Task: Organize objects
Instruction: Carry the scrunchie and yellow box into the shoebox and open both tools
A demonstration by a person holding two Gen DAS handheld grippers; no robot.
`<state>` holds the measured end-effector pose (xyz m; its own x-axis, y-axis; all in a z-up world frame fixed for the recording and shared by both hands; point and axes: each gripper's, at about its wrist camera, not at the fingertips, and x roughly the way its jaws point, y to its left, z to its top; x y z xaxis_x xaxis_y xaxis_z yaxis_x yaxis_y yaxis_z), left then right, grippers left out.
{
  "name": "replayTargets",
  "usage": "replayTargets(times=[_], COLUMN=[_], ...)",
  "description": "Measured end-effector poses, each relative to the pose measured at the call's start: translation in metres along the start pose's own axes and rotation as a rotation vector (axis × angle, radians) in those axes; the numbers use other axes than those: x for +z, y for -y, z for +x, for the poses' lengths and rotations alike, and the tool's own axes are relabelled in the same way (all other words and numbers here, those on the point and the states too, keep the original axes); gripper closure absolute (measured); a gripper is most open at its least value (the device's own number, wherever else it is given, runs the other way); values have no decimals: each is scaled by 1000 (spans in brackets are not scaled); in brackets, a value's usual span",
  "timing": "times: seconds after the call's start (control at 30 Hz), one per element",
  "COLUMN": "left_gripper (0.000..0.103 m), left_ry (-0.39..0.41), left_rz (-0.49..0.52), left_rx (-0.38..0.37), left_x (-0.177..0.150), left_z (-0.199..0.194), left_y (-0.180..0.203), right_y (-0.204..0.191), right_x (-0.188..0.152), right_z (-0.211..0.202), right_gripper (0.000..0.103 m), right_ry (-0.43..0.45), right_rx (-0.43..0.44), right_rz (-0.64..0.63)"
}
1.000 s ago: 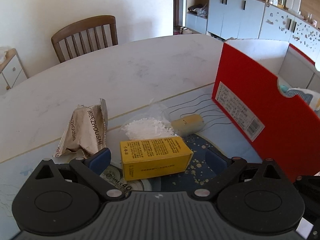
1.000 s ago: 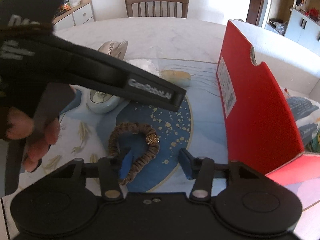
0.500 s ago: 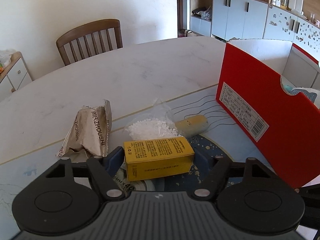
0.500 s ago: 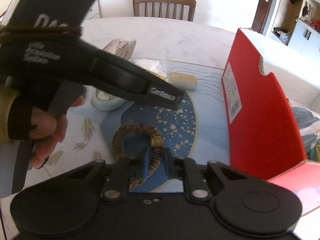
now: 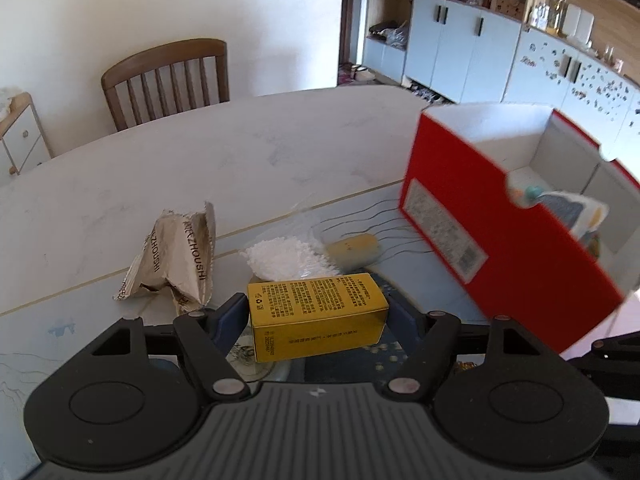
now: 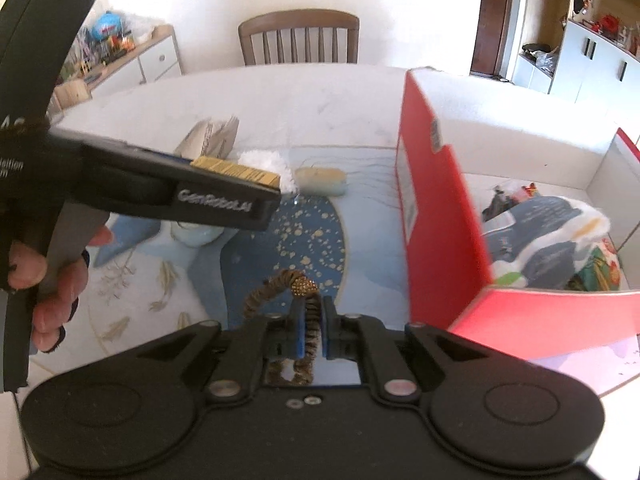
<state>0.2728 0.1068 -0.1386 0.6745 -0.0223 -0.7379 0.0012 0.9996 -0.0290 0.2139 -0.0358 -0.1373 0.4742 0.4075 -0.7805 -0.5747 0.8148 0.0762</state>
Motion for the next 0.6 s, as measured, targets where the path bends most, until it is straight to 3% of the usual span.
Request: replayTargets(times=[0.27,0.6], left_gripper=[28,28], left_ry=[5,48], left_rz=[18,45], left_rx=[-67,-97], left_x=[5,24], left_z=[-34,-75], left_y=[12,34], right_y=[26,59], right_x=[12,30], right_z=[-45,-95], right_gripper=[97,97], right_ry=[50,131], right_rx=[37,31], right_rz=[35,53])
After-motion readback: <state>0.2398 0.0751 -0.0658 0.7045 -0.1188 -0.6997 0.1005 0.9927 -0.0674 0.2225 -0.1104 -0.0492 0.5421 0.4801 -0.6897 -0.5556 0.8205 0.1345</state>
